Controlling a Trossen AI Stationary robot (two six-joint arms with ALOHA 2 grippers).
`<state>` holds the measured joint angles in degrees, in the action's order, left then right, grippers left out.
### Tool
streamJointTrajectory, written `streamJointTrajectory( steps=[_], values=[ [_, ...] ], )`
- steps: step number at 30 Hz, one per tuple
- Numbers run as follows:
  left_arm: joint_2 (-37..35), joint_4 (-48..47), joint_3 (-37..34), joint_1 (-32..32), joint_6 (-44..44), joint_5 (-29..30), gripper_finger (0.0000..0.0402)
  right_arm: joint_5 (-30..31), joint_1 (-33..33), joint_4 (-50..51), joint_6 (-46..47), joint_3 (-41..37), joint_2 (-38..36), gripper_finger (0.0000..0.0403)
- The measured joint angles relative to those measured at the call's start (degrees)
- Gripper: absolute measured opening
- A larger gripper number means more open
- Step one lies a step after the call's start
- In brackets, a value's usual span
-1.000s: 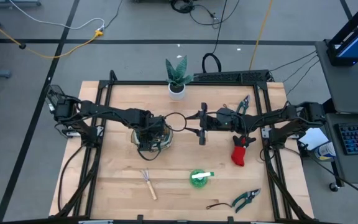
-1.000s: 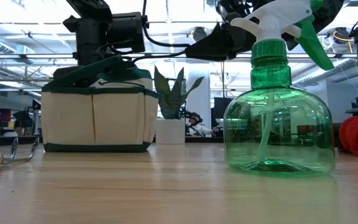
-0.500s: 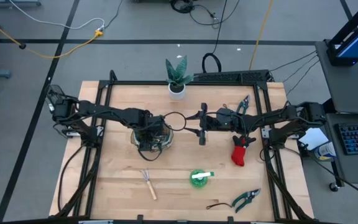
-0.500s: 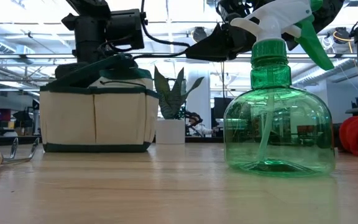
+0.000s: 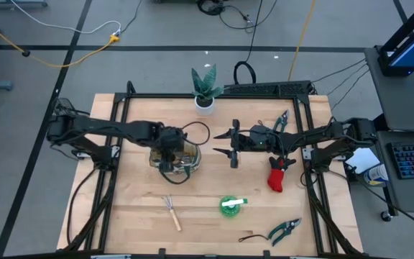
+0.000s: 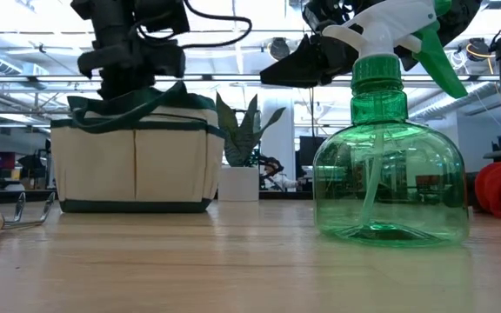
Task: Pick & Place Garden tools in Gardening bag
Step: Put the top green shear scissors into the white gardening bag
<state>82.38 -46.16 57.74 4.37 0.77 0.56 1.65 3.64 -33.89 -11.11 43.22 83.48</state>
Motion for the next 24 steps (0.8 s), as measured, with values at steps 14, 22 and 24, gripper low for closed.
streamJointTrajectory(
  steps=[14, 22, 24],
  values=[
    [-4.5, 0.0, 0.0, -0.5, -9.9, -0.1, 0.0147, 0.0, 0.0, -0.1, 0.0, 0.0, 0.0, 0.0194],
    [-6.0, 1.3, 0.1, -2.4, -16.6, -0.3, 0.0147, -0.2, 0.0, 0.4, 0.0, 0.0, 0.0, 0.0194],
    [-6.5, 1.0, 0.1, -3.0, -18.6, -0.3, 0.0147, -0.2, 0.0, 0.5, 0.0, 0.0, 0.0, 0.0194]
  ],
)
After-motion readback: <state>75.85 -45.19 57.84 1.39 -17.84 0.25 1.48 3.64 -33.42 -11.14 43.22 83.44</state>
